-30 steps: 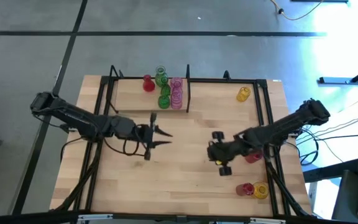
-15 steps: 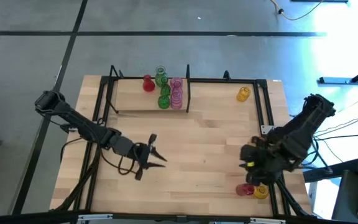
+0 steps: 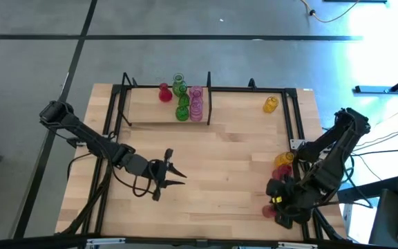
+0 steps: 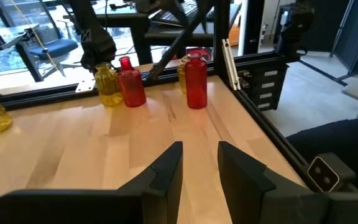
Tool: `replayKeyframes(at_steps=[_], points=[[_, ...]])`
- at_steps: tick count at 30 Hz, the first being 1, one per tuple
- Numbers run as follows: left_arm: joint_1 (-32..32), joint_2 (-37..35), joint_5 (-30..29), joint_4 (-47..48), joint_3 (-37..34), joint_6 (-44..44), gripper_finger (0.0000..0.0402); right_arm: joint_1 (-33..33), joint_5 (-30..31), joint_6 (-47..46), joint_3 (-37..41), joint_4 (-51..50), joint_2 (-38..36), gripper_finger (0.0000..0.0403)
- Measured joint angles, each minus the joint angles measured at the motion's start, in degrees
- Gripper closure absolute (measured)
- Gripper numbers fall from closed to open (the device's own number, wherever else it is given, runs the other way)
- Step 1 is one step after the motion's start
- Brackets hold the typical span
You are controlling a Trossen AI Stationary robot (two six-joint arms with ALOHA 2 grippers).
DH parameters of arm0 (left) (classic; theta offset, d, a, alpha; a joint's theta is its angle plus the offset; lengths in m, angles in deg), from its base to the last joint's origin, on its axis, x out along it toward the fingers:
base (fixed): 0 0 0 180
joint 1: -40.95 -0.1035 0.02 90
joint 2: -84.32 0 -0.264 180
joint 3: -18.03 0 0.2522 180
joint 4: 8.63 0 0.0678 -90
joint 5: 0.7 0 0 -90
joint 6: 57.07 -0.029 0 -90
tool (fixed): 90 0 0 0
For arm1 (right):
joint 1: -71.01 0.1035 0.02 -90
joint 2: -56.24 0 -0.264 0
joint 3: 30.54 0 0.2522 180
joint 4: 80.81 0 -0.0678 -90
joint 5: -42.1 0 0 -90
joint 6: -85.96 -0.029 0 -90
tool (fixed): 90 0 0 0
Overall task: Sort vases onto shelf
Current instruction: Put the bottom red vase on the shelf aligned with the other red vase
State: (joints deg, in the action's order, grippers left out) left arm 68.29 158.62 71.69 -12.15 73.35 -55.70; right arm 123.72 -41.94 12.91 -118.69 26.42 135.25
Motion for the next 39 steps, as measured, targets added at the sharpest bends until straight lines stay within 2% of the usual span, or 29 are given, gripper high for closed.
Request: replayKeyframes(at_steps=[8,12,16,20,24,27,33,39], points=[[0.7,2.4,0.0,-2.4,0.0,4.5,0.0308,2.2,-3.5,-0.6,-0.2,5.7,2.4,0.0295],[1.8,6.4,0.1,-7.8,0.0,6.7,0.0308,2.7,-3.6,-0.3,-4.3,3.2,4.0,0.0295],[3.2,8.7,0.1,-7.9,1.9,10.3,0.0308,4.7,-2.9,-1.2,-9.9,-0.3,5.7,0.0295],[5.1,10.1,-0.1,-7.9,3.4,10.6,0.0308,7.4,-2.0,-6.2,-13.1,-9.0,6.9,0.0295],[6.0,10.3,-1.4,-7.8,3.5,10.6,0.0308,9.2,-1.9,-11.8,-11.7,-15.8,7.1,0.0295],[5.8,10.3,-2.1,-7.6,3.5,10.6,0.0308,9.6,-2.2,-13.9,-9.8,-15.4,7.1,0.0295],[5.1,10.3,-2.4,-7.6,3.5,10.5,0.0308,9.4,-4.4,-13.9,-7.4,-14.2,7.2,0.0295],[4.5,10.3,-2.3,-7.2,3.5,10.3,0.0308,8.6,-1.2,-11.6,-7.4,-13.4,7.3,0.0295]])
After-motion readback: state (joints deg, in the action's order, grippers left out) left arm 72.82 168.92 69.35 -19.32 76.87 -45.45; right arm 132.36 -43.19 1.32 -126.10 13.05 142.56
